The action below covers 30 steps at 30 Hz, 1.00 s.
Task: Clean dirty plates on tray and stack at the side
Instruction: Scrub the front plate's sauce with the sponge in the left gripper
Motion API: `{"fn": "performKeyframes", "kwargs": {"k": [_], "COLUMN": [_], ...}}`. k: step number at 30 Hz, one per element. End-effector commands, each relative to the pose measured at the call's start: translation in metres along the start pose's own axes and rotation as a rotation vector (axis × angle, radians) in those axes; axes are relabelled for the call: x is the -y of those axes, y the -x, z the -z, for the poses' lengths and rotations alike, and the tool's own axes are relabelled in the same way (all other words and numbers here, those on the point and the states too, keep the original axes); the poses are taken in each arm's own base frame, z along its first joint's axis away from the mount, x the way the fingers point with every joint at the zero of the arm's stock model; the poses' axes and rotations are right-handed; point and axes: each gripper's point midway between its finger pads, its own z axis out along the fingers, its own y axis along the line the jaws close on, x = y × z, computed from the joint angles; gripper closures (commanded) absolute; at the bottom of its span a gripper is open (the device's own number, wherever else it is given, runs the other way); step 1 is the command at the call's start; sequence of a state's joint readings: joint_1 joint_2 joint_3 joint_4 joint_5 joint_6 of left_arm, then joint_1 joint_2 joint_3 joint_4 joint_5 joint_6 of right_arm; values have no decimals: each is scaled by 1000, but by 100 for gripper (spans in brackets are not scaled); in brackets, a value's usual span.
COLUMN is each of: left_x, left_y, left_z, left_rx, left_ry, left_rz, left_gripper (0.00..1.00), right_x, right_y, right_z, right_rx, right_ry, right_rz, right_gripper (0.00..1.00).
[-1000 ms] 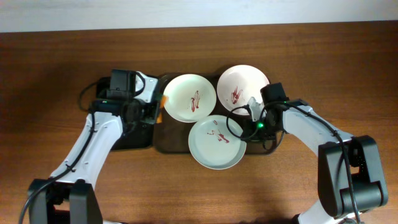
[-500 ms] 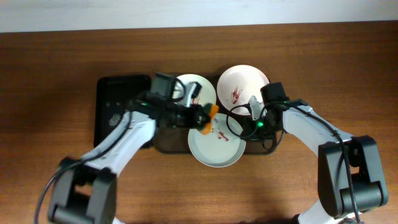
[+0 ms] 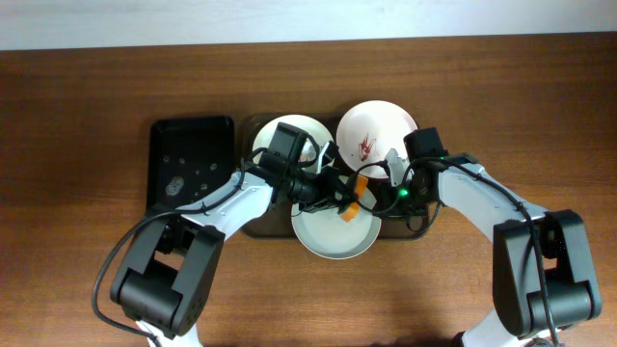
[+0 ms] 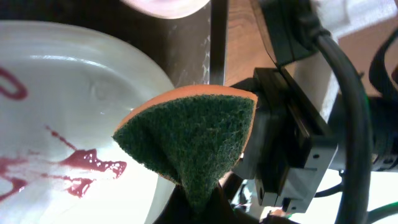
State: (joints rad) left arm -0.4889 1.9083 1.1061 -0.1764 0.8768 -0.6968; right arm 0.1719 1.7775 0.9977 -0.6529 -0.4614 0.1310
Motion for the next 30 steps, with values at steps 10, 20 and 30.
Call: {"fn": "performKeyframes", "kwargs": {"k": [10,20,30], "left_x": [-41,-101,-96], "left_y": [-17,8,16], "left_z": [-36,4,30], "left_rx": [-19,130,121], "left_ry": [177,509,642], "left_rz": [156,28,-126], "left_gripper": [100,100,100], "right_x": [-3,-3,-3], "right_y": [4,4,4], "right_z": [1,1,1], "right_rx": [6,6,6], "right_ry": [0,0,0], "right_rz": [8,8,8], "right_gripper": [96,96,96]}}
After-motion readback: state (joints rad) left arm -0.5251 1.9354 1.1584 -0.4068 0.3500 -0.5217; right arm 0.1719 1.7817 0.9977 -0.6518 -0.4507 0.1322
